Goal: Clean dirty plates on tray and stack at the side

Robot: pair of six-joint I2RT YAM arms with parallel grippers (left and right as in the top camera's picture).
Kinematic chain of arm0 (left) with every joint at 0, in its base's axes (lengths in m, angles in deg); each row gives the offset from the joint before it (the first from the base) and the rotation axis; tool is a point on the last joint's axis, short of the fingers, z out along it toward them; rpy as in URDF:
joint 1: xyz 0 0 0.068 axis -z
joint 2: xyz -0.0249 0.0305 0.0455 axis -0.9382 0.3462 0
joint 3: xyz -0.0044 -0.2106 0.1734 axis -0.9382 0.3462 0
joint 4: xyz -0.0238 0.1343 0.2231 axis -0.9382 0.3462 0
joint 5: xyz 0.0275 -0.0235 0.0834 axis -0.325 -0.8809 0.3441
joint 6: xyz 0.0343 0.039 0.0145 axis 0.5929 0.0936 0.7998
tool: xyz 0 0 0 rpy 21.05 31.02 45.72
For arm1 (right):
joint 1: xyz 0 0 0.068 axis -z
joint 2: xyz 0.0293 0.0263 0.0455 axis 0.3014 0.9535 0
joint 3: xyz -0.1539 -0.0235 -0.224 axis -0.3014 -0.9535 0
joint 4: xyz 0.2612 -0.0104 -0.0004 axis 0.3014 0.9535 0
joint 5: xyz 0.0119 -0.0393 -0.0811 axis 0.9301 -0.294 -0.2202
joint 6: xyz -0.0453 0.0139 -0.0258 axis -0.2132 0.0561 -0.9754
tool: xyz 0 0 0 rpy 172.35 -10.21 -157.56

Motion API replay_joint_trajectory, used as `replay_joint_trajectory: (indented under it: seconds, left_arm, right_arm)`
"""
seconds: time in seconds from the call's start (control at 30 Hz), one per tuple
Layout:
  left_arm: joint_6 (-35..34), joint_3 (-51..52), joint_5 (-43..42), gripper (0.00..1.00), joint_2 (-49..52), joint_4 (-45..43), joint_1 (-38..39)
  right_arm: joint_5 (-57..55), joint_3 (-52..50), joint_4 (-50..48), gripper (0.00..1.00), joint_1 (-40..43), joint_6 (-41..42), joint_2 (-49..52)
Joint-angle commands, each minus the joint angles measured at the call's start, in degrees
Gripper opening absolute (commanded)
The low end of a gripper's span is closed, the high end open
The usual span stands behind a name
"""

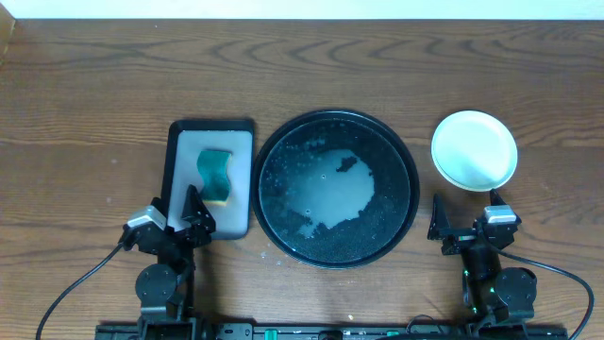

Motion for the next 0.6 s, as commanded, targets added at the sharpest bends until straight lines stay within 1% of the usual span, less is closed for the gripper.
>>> replay_joint_trajectory:
  seconds: [0.0,0.57]
  left_arm:
    - [3.1,0.6,-0.1,0.78,-0.3,3.0,-0.2]
    - [3.1,0.6,-0.1,0.78,-0.1,3.0,-0.2]
  right_arm:
    - [-0.5,-0.1,0.3,0.99,0.2,0.2,-0.3]
    - [-0.5,-0.1,0.3,0.99,0.2,0.2,-0.2]
